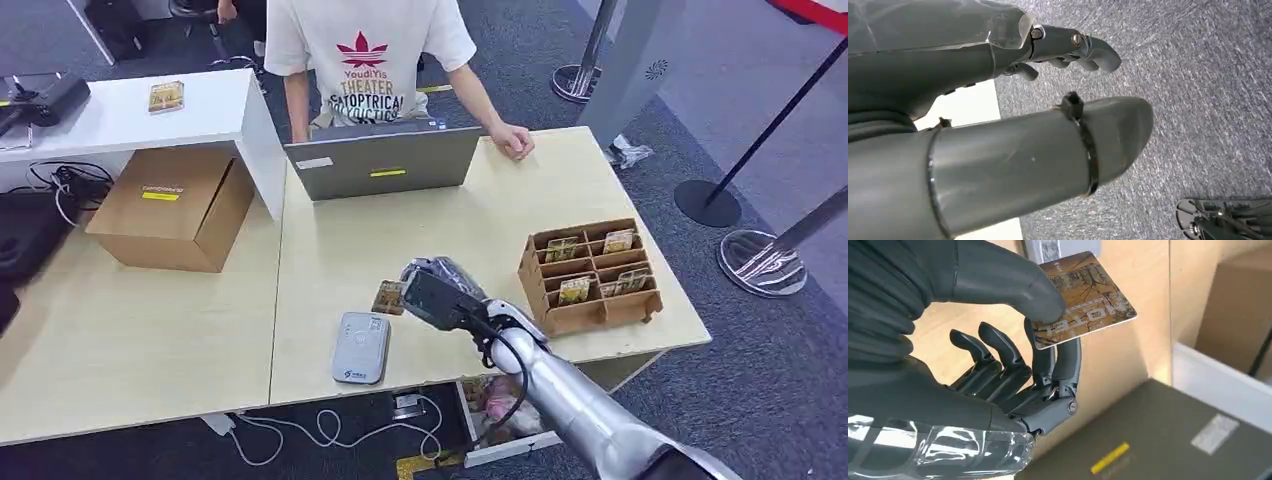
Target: Pass the card to the sensor for recognition and then transmit it.
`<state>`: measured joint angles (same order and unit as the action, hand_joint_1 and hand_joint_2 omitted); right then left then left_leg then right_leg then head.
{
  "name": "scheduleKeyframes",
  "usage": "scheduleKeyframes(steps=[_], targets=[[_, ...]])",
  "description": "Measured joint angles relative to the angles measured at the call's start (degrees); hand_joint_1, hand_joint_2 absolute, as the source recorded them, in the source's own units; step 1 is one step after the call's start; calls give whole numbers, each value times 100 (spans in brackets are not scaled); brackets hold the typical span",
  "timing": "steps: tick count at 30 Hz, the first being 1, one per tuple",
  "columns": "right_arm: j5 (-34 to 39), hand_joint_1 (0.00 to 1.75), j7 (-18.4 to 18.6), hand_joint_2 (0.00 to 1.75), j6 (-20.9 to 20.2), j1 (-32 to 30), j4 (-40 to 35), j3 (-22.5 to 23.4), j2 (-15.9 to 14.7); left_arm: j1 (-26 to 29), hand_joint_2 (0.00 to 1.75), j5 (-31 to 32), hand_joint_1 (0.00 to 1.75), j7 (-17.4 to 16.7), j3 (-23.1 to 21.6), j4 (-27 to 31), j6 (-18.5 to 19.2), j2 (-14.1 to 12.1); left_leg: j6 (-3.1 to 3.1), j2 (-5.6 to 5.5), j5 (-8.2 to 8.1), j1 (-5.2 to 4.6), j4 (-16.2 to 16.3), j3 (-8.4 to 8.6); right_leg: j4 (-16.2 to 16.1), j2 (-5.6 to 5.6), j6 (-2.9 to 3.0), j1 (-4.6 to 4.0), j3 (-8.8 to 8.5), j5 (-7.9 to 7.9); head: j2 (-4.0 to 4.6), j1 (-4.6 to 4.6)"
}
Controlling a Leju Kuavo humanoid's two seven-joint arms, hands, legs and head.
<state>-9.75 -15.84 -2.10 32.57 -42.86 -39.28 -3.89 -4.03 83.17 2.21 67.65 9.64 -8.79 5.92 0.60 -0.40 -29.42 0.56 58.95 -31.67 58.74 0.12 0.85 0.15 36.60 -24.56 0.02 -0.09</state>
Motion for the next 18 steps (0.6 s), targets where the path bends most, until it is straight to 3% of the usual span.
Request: scheduleKeyframes(steps=[13,18], targets=[[360,175,411,175,-878,382,680,-778,278,-23,0,33,0,-22,-4,0,63,-50,0,1,0,0,0,2,0,1,0,0,0,0,0,2],[410,175,446,175,-950,485,848,-915,334,-23,0,50,0,-11,-6,0,79,-50,0,0,0,0,0,1,0,0,0,0,0,0,0,0]])
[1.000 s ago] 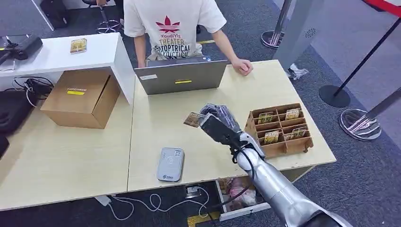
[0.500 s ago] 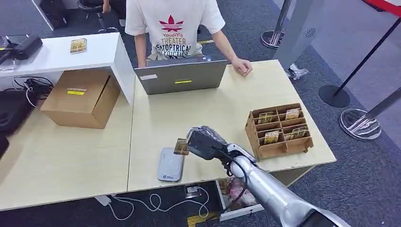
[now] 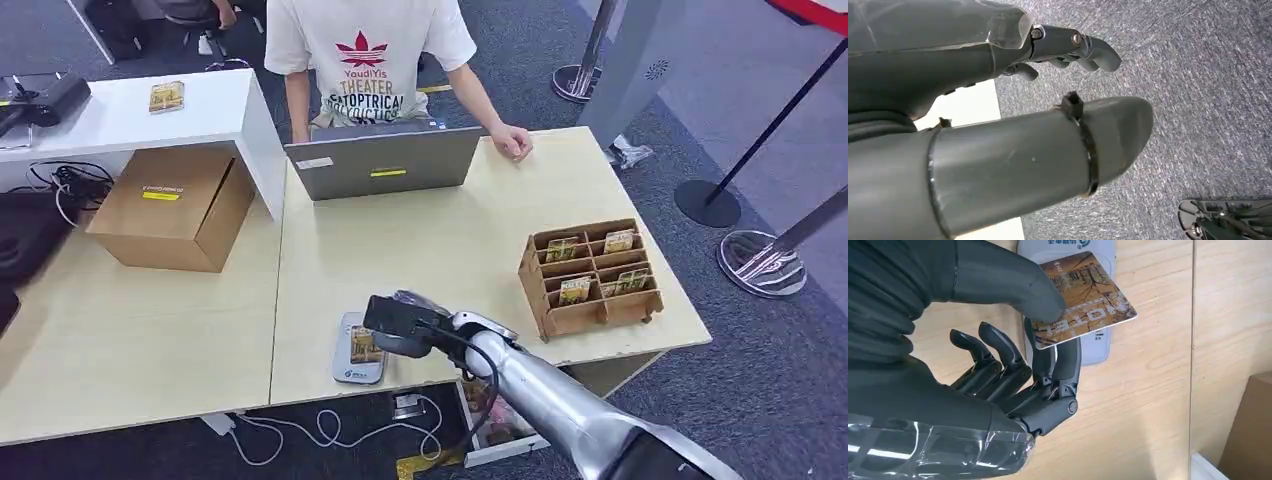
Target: Pass the card to the sensor for recognition and then transmit it.
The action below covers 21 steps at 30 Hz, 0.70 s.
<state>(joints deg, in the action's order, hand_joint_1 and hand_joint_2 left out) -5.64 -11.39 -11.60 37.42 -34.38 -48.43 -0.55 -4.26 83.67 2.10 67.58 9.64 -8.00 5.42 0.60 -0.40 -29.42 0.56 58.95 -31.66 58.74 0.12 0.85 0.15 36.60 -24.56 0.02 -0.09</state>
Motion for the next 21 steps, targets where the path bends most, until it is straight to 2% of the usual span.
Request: scheduleKeyframes(steps=[11,21], targets=[[94,175,144,175,-345,139,332,-356,120,-6,0,118,0,57,-79,0,-7,13,0,1,0,0,0,0,0,1,0,0,0,0,0,0],[300,175,385,175,-582,433,874,-804,527,-20,0,92,0,-46,-79,0,-137,44,1,1,1,0,0,3,1,2,1,-1,0,1,0,2]])
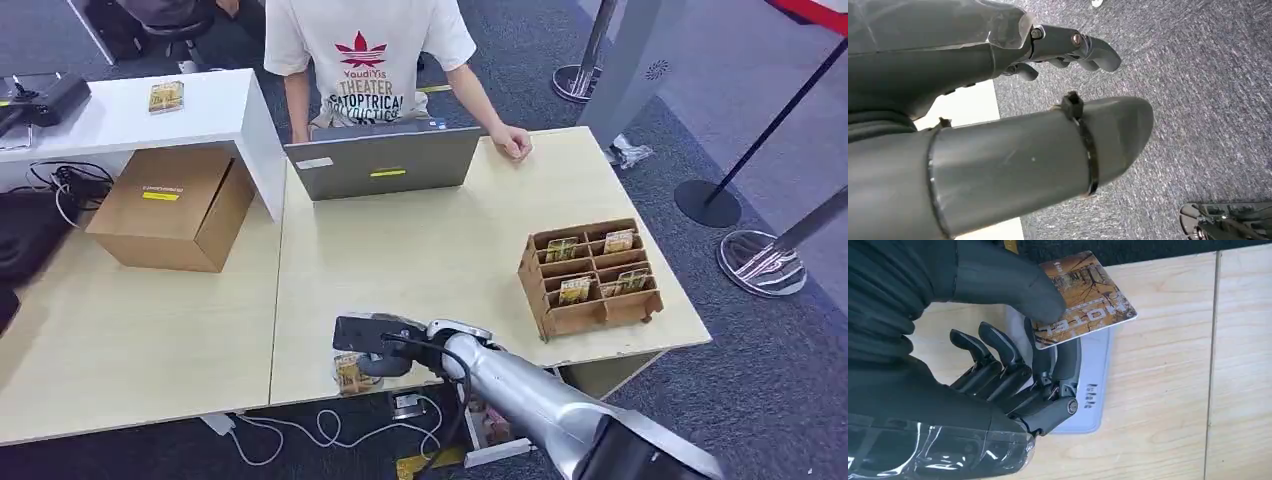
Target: Pass the card to the sensor for recognition and then transmit it.
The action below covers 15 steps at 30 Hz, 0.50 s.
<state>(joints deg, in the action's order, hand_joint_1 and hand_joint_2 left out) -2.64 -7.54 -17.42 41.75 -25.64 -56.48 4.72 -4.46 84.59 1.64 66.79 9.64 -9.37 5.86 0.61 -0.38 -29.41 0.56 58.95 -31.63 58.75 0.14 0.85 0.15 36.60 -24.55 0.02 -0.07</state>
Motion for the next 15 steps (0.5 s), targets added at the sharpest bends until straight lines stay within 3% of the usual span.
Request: scheduleKeyframes(steps=[15], targets=[[77,175,57,175,0,123,269,-182,265,-6,0,-46,0,-61,0,0,-234,166,0,0,0,0,0,-1,-1,-1,-3,1,0,2,0,-2]])
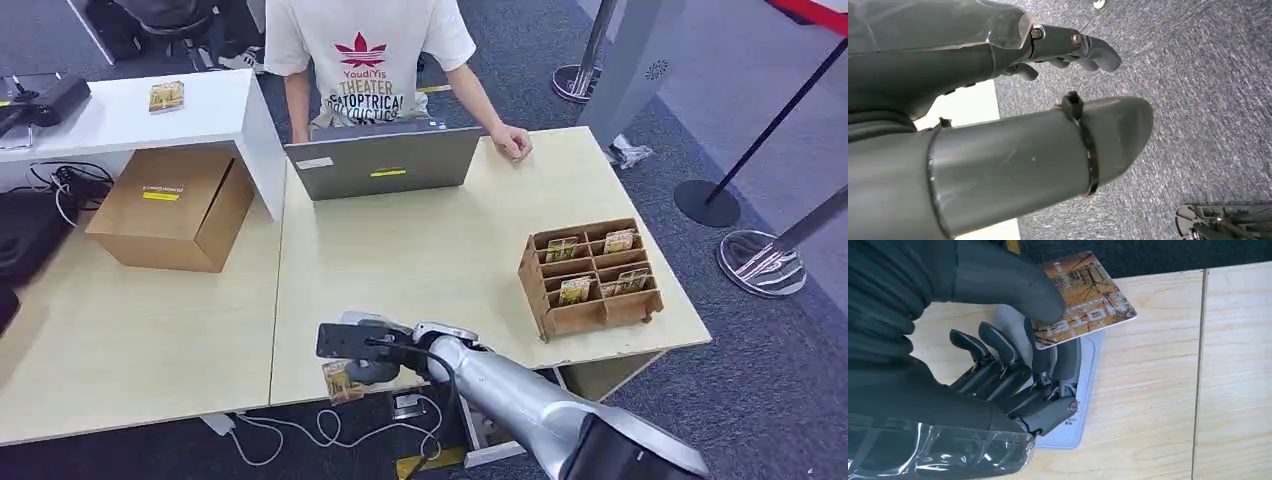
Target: Pass the card to the sensor for recognition and then transmit it.
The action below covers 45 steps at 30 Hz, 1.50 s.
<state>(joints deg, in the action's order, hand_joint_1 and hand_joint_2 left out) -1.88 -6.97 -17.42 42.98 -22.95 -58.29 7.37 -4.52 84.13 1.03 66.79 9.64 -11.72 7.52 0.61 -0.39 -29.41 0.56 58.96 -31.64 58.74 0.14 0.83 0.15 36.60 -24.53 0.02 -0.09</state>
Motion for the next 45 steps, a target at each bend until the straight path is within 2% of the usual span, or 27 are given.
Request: scheduleKeyframes(steps=[8,13,16,21,29,45], targets=[[129,175,13,175,105,117,48,0,13,-1,0,-13,0,44,0,0,-4,9,0,0,0,0,0,1,0,1,0,0,0,0,0,0],[219,175,35,175,203,234,81,2,-37,4,0,39,0,103,0,0,267,-44,0,0,0,-1,1,1,0,1,-1,0,0,1,0,0],[243,175,63,175,241,267,101,2,-72,3,0,61,0,155,0,0,299,-63,0,0,0,-1,2,2,0,1,-1,0,0,1,0,2],[262,175,116,175,385,288,151,11,-217,6,0,103,0,216,0,0,299,-68,0,0,0,-1,2,2,-1,1,-1,0,0,1,0,0],[221,175,230,175,396,268,291,11,-359,4,0,114,0,214,-4,0,289,-66,0,1,0,-1,3,3,-1,2,-1,0,0,1,0,0],[216,175,452,175,437,110,511,11,-387,-7,0,116,0,162,-4,0,302,-66,0,3,0,-1,3,4,-1,6,0,0,-1,3,0,0]])
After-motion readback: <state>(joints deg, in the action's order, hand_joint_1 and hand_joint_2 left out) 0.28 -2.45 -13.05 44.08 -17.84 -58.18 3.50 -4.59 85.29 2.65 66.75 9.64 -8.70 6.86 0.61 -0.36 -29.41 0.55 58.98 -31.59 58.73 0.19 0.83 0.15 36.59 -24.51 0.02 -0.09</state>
